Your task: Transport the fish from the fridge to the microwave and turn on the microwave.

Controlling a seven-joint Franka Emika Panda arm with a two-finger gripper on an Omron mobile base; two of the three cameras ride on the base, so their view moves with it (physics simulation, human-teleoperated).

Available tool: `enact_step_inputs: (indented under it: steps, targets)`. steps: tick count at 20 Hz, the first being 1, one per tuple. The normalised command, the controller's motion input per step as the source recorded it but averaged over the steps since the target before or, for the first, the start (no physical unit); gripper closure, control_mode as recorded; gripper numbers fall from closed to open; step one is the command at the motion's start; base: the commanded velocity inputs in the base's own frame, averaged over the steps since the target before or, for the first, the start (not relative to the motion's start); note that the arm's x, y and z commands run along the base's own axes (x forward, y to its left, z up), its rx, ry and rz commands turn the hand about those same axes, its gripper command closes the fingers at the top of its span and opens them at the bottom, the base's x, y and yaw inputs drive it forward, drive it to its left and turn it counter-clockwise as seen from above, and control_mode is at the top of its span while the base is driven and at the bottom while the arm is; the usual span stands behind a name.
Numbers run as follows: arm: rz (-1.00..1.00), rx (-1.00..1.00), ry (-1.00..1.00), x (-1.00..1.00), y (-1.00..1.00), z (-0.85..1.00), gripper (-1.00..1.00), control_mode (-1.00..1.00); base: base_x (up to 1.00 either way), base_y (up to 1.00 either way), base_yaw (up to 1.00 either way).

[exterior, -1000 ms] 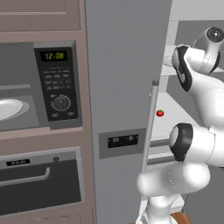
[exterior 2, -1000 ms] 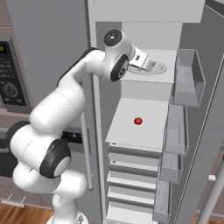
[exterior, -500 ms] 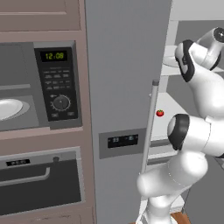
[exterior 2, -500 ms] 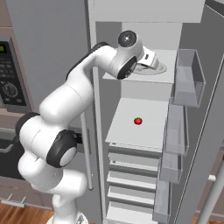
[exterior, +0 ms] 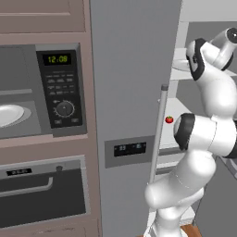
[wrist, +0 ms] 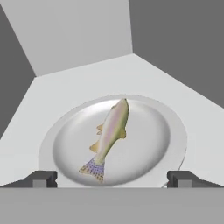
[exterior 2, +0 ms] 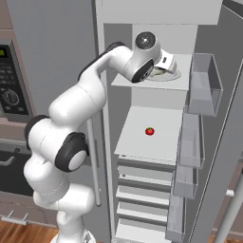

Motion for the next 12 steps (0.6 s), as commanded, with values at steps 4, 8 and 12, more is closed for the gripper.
enact_step_inputs:
  steps: [4, 8, 12]
  targets:
    - [0.00, 0.02, 0.03, 0.20, 0.00, -0.07, -1.00, -1.00, 0.00, 0.00, 0.00]
    - [0.00, 0.05, 0.02, 0.16, -0.01, -0.15, -1.00, -1.00, 0.00, 0.00, 0.00]
    - [0.00, 0.05, 0.00, 0.14, -0.05, -0.14, -1.00, -1.00, 0.00, 0.00, 0.00]
